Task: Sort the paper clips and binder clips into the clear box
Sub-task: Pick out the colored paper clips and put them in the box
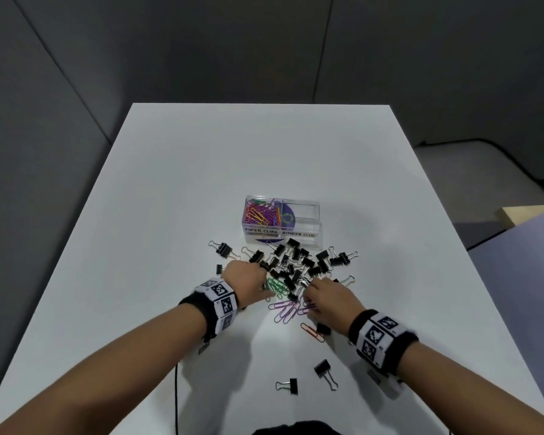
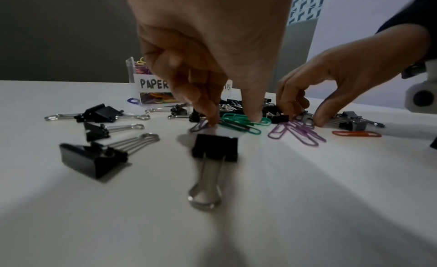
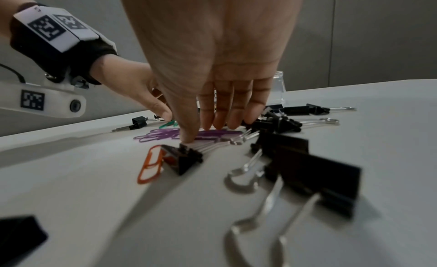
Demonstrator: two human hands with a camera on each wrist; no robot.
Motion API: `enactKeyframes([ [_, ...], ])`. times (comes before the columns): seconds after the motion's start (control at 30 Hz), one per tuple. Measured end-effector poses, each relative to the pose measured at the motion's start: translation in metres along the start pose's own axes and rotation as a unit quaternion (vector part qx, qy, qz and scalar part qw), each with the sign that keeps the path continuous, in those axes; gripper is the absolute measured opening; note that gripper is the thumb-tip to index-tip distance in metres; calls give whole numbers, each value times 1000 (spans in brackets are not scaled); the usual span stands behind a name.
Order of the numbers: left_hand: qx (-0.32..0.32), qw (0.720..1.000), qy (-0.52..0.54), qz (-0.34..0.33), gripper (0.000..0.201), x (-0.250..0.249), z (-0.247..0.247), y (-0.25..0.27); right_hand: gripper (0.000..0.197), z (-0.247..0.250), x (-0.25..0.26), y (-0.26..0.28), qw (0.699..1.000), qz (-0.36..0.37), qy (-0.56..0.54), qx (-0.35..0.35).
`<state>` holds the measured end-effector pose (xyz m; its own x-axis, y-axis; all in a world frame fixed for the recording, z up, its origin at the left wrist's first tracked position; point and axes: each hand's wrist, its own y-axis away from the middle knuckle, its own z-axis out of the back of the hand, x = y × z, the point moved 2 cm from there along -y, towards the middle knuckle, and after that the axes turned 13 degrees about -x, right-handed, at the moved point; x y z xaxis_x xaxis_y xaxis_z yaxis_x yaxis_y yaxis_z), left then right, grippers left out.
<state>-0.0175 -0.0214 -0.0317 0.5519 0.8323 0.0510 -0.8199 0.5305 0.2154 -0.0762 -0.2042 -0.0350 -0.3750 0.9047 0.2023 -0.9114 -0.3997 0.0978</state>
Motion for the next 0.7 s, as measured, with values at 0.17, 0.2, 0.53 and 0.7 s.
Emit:
enactKeyframes([
  [0.17, -15, 998, 40, 45, 47, -6, -1, -1, 18, -2, 6, -10, 999, -26, 16, 35],
  [0.2, -16, 997, 51, 51, 44, -8, -1, 0, 18, -3, 6, -12, 998, -31, 21, 44],
  [0.53, -15, 991, 101, 89, 29, -14, -7, 7, 18, -3, 9, -17, 996, -60, 3, 68],
  [0.7, 0, 997, 60, 57, 29, -17, -7, 12, 19, -4, 15, -14, 998, -34, 22, 45],
])
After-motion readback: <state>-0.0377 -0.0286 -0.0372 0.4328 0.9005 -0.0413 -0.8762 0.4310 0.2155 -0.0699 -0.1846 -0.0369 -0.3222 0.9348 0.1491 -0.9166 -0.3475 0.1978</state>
